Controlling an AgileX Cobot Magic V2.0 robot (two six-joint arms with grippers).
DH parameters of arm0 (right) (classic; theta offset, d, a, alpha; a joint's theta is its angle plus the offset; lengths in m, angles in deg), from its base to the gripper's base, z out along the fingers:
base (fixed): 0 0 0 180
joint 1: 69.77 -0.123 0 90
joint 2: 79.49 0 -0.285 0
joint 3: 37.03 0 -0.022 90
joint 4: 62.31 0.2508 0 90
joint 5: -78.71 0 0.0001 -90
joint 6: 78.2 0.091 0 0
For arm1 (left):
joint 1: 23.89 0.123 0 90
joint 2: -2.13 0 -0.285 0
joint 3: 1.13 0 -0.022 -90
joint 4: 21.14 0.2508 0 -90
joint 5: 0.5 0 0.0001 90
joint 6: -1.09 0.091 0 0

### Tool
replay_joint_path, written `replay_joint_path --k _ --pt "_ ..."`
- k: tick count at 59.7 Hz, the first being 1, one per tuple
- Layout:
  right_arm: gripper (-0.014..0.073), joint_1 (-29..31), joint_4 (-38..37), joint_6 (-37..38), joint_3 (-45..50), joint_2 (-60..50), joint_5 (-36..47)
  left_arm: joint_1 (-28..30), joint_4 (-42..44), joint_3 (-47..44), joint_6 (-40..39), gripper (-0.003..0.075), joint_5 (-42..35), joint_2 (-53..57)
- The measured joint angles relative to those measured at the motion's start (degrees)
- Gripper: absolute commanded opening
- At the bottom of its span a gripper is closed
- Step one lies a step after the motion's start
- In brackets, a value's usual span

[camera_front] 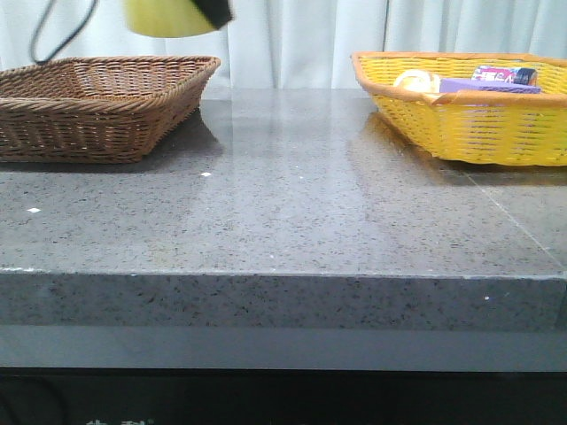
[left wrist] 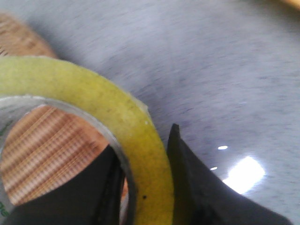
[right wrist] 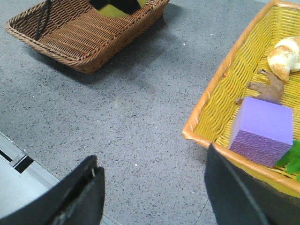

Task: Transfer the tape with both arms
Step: 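Lift the tape roll with the left gripper and lower it into the brown basket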

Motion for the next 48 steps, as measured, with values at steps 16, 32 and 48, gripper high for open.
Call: replay_joint_path --k 16,32,48 --pt "0.0486 0.0 0.0 0.0 0.0 0.0 0.0 7.79 0.67 -0.4 -3.5 0.0126 0.13 0.0" --pt "0.0486 0.0 0.0 0.0 0.0 0.0 0.0 10.43 0.67 -5.5 -3.63 0.0126 -0.35 0.0" --pt "0.0486 0.0 0.0 0.0 0.0 0.0 0.0 10.52 0.01 -9.33 -4.68 0.0147 -5.01 -0.58"
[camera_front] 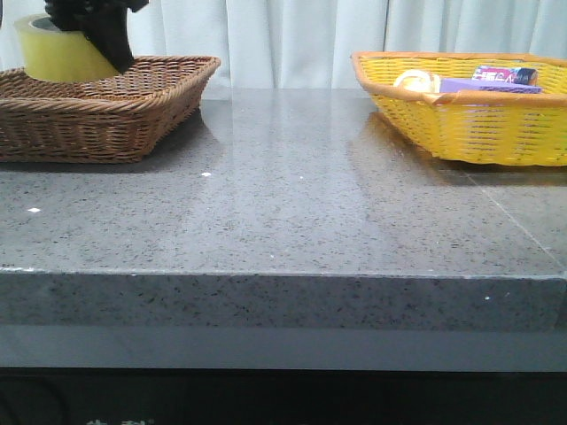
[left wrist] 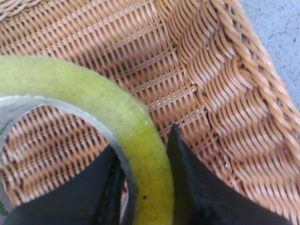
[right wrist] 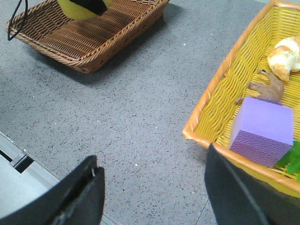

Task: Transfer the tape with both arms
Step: 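Lift the tape roll with the left gripper and lower it into the brown basket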

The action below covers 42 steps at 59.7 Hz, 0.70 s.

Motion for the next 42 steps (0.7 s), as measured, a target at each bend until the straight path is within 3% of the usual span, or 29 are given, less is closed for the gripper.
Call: replay_joint_path --k 5,12,16,42 --pt "0.0486 0.0 0.0 0.0 0.0 0.0 0.0 0.0 -0.03 0.0 -0.55 0.0204 -0.82 -1.38" --pt "0.0486 0.0 0.0 0.0 0.0 0.0 0.0 0.0 -0.03 -0.28 -1.65 0.0369 -1.23 -3.77" --pt "0.0486 0.0 0.0 0.0 0.0 0.0 0.0 0.0 -0.03 -0.41 -1.78 0.0418 -1.52 -4.38" --pt "0.0486 0.0 0.0 0.0 0.0 0.0 0.0 0.0 -2.0 7.9 -4.29 0.0421 3.67 -3.44"
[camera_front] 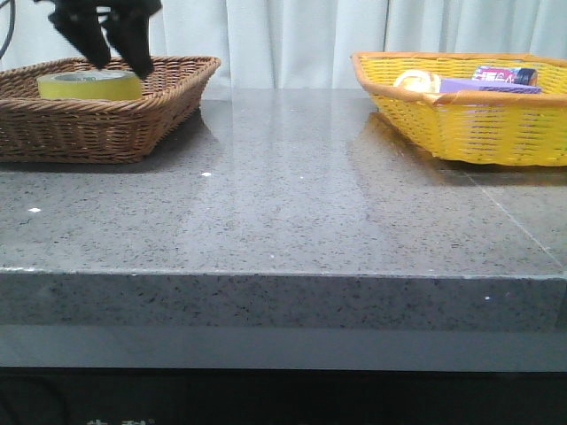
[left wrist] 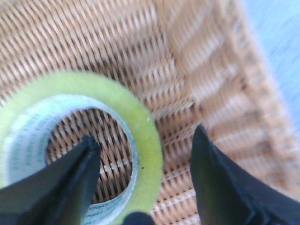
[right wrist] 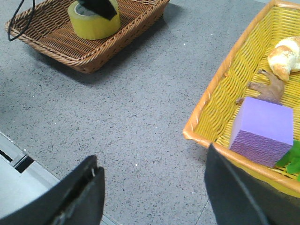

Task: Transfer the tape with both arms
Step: 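Lift the tape roll with the left gripper and lower it into the brown basket, then open the left gripper and raise it out of the brown basket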

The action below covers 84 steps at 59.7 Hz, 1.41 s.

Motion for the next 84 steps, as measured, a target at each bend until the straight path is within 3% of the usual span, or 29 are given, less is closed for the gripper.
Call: replay_joint_path --k 17,32,56,84 --pt "0.0486 0.0 0.0 0.0 0.0 0.0 0.0 -1.11 -2.38 0.91 -2.02 0.0421 0.35 7.03" --pt "0.0486 0.0 0.0 0.0 0.0 0.0 0.0 -7.53 -1.06 -9.27 -2.98 0.0421 0.57 18.43" --pt "0.0486 0.0 0.0 0.0 0.0 0.0 0.0 -19.1 6.49 -36.84 -11.17 0.0421 -0.13 42.04" --pt "0.0486 0.0 0.0 0.0 0.0 0.0 -1.45 -19.67 9.7 -68.37 -19.22 0.0421 -18.2 68.87"
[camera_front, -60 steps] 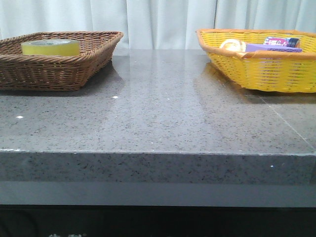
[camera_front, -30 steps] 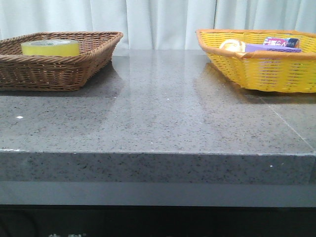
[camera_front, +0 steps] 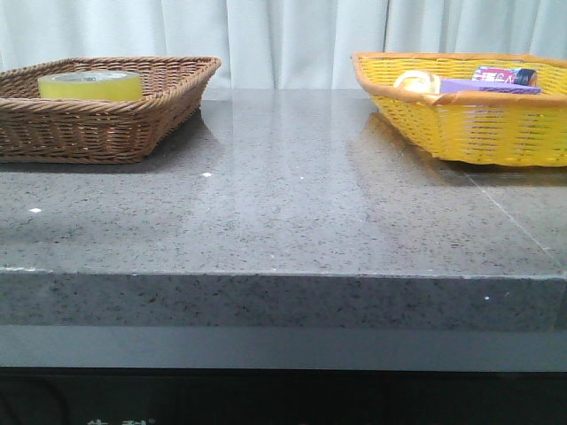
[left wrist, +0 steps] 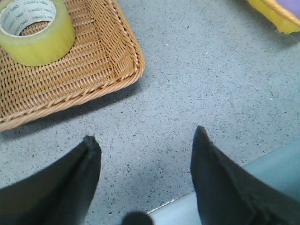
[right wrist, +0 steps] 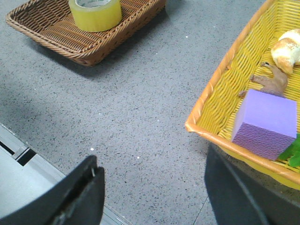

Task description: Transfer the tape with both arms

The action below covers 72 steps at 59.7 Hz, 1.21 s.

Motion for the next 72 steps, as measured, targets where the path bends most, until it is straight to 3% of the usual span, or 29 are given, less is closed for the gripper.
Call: replay_joint_path --k 17,21,41,45,72 --pt "0.0486 0.0 0.0 0.0 0.0 0.0 -0.32 0.0 0.0 -12.08 -0.48 0.0421 -9.03 10.33" --pt "0.0451 0.0 0.0 0.0 0.0 0.0 -0.32 0.0 0.0 -12.7 -0.48 0.0404 -9.75 11.02" --pt "-0.007 0.0 0.0 0.0 0.0 0.0 -0.32 0.0 0.0 -13.03 -0.59 0.0042 -10.7 11.1" --pt "-0.0065 0.0 0.0 0.0 0.0 0.0 -0.32 0.0 0.0 -13.03 -0.59 -0.0019 -10.74 11.1" --pt "-0.0068 0.0 0.0 0.0 0.0 0.0 -0.32 0.0 0.08 -13.03 -0.69 -0.002 -10.84 11.1"
